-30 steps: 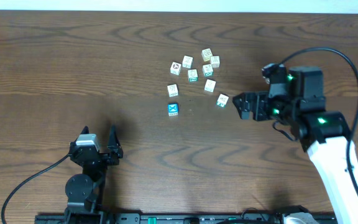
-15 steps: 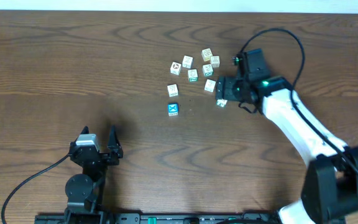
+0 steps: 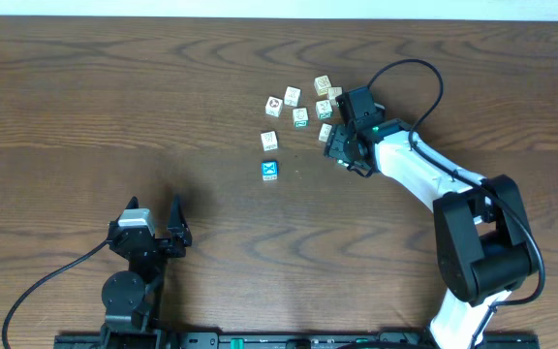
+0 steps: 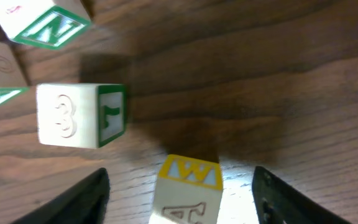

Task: Lift 4 blocks

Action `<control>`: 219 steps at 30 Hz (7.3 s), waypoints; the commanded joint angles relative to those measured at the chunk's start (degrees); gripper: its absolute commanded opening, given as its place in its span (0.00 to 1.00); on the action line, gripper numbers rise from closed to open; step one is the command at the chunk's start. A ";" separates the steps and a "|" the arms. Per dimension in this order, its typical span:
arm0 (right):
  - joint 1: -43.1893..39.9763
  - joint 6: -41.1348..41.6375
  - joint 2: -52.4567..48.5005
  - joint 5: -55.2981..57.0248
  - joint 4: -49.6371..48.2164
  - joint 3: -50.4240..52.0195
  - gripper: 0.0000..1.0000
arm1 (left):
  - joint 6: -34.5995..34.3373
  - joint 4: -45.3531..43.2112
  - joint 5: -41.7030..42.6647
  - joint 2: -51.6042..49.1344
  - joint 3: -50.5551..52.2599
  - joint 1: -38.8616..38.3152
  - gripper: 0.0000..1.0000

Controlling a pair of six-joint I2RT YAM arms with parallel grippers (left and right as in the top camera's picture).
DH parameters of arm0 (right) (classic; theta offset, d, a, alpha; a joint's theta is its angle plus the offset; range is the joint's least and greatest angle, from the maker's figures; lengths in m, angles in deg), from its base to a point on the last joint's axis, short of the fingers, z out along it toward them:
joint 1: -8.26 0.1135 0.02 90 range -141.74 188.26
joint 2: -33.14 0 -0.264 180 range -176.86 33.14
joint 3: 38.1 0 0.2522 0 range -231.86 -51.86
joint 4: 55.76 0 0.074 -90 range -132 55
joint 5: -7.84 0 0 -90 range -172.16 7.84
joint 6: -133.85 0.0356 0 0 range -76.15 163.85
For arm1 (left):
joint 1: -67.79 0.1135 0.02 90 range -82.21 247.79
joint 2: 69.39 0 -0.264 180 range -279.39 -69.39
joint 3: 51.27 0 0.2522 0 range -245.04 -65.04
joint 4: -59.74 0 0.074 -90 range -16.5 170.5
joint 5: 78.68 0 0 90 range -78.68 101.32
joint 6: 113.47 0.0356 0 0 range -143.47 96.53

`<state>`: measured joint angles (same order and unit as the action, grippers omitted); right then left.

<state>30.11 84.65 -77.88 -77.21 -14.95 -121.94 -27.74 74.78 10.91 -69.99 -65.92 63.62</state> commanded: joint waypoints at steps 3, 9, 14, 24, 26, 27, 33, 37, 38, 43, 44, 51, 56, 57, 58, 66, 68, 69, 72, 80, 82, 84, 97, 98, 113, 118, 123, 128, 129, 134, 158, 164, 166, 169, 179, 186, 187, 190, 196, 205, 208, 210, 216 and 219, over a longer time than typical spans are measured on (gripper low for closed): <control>0.76 1.77 -0.35 1.66 -0.24 -0.85 0.58 | -0.07 2.75 -2.40 0.37 0.66 0.33 0.75; 0.76 1.77 -0.35 1.68 2.62 -0.83 0.50 | -0.07 2.75 -2.40 0.37 0.66 0.33 0.75; 0.79 1.11 -0.35 1.66 4.04 -0.81 0.43 | -0.07 2.75 -2.40 0.37 0.66 0.33 0.75; 1.18 -10.64 -0.35 1.57 2.99 -0.81 0.23 | -0.04 2.75 -2.40 0.37 0.66 0.33 0.75; 1.77 -14.53 -0.33 0.04 3.17 -0.81 0.20 | -0.04 2.75 -2.40 0.37 0.66 0.33 0.75; 2.21 -16.74 -0.31 -1.11 3.37 -0.81 0.19 | -0.07 2.75 -2.40 0.37 0.66 0.33 0.75; 5.33 -19.23 0.96 -1.81 7.98 -0.83 0.16 | -0.07 2.75 -2.40 0.37 0.66 0.33 0.75; 6.69 -19.19 3.56 -1.84 11.04 -0.83 0.15 | -0.07 2.75 -2.40 0.37 0.66 0.33 0.75; 6.93 -19.12 4.33 -1.84 11.80 -0.83 0.14 | -0.07 2.75 -2.40 0.37 0.66 0.33 0.75; 8.11 -16.50 9.68 -1.81 16.65 -0.83 0.14 | -0.07 2.75 -2.40 0.37 0.66 0.33 0.75; 8.31 -15.80 10.58 -1.79 17.55 -0.83 0.14 | -0.07 2.75 -2.40 0.37 0.66 0.33 0.75; 11.37 -10.56 12.44 -0.48 22.58 0.52 0.13 | -0.07 2.75 -2.40 0.37 0.66 0.33 0.75; 15.37 -6.34 12.44 3.80 18.73 7.26 0.18 | -0.07 2.75 -2.40 0.37 0.66 0.33 0.75; 16.09 -5.81 12.44 4.72 16.94 8.96 0.19 | -0.07 2.75 -2.40 0.37 0.66 0.33 0.75; 16.72 -5.64 12.44 5.18 14.91 10.62 0.20 | -0.07 2.75 -2.40 0.37 0.66 0.33 0.75; 17.73 4.76 12.44 7.91 3.15 20.48 0.20 | -0.04 2.75 -2.40 0.37 0.66 0.33 0.75; 17.73 6.14 12.44 7.87 2.14 21.16 0.20 | -0.07 2.75 -2.40 0.37 0.66 0.33 0.75; 17.75 6.58 12.44 7.87 1.99 21.22 0.21 | -0.07 2.75 -2.40 0.37 0.66 0.33 0.75; 17.75 7.19 12.44 7.87 2.03 21.22 0.28 | -0.07 2.75 -2.40 0.37 0.66 0.33 0.75; 17.75 6.91 12.46 8.74 2.38 21.22 0.57 | -0.04 2.75 -2.40 0.37 0.66 0.33 0.75; 17.75 6.64 12.48 8.72 2.36 21.09 0.59 | -0.07 2.75 -2.40 0.37 0.66 0.33 0.75; 17.75 5.29 12.48 8.70 2.29 20.74 0.61 | -0.07 2.75 -2.40 0.37 0.66 0.33 0.75; 16.57 -5.77 14.40 4.44 10.36 7.80 0.95 | -0.07 2.75 -2.40 0.37 0.66 0.33 0.75; 16.37 -5.75 14.40 4.46 12.28 5.77 0.95 | -0.07 2.75 -2.40 0.37 0.66 0.33 0.75; 7.45 -5.01 12.46 9.51 3.98 -3.10 0.92 | -0.07 2.75 -2.40 0.37 0.66 0.33 0.75; 5.73 -3.74 9.94 8.07 -0.13 -3.10 0.91 | -0.07 2.75 -2.40 0.37 0.66 0.33 0.75; 5.86 -1.75 5.68 8.04 -3.82 -3.10 0.90 | -0.07 2.75 -2.40 0.37 0.66 0.33 0.75; 5.92 -0.57 1.75 8.09 -6.93 -3.10 0.87 | -0.04 2.75 -2.40 0.37 0.66 0.33 0.75; 5.88 -0.57 0.98 8.11 -7.89 -3.10 0.86 | -0.04 2.75 -2.40 0.37 0.66 0.33 0.75; 5.79 -0.46 -1.20 8.09 -10.88 -3.10 0.81 | -0.07 2.75 -2.40 0.37 0.66 0.33 0.75; 5.57 1.25 -4.87 9.75 -11.39 -3.10 0.57 | -0.07 2.75 -2.40 0.37 0.66 0.33 0.75; 5.55 1.40 -5.05 11.39 -11.52 -3.08 0.57 | -0.04 2.75 -2.40 0.37 0.66 0.33 0.75; 5.57 1.40 -5.18 12.46 -11.45 -3.08 0.55 | -0.04 2.75 -2.40 0.37 0.66 0.33 0.75; 5.55 1.38 -5.35 12.85 -11.50 -3.08 0.55 | -0.07 2.75 -2.40 0.37 0.66 0.33 0.75; 5.57 1.38 -7.30 12.79 -13.86 -3.08 0.52 | -0.07 2.75 -2.40 0.37 0.66 0.33 0.75; 5.57 1.07 -8.17 12.79 -14.75 -3.08 0.47 | -0.07 2.75 -2.40 0.37 0.66 0.33 0.75; 5.57 0.24 -8.17 12.70 -15.26 -3.08 0.46 | -0.07 2.75 -2.40 0.37 0.66 0.33 0.75; 5.57 -1.64 -8.17 12.33 -15.93 -3.08 0.43 | -0.07 2.75 -2.40 0.37 0.66 0.33 0.75; 5.57 -5.49 -8.15 12.37 -16.13 -3.10 0.44 | -0.07 2.75 -2.40 0.37 0.66 0.33 0.75; 5.57 -8.15 -8.13 11.39 -15.69 -3.10 0.32 | -0.04 2.75 -2.40 0.37 0.66 0.33 0.75; 5.62 -8.33 -8.11 10.62 -15.67 -3.26 0.27 | -0.07 2.75 -2.40 0.37 0.66 0.33 0.75; 5.62 -8.33 -8.11 10.62 -15.45 -3.45 0.27 | -0.07 2.75 -2.40 0.37 0.66 0.33 0.75; 5.62 -9.55 -5.18 10.62 -13.14 -3.78 0.24 | -0.07 2.75 -2.40 0.37 0.66 0.33 0.75; 5.62 -11.93 -1.44 10.64 -11.23 -3.78 0.24 | -0.07 2.75 -2.40 0.37 0.66 0.33 0.75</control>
<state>35.92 75.68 -84.31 -66.68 -26.95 -124.68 -27.74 74.94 10.72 -69.99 -66.05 63.62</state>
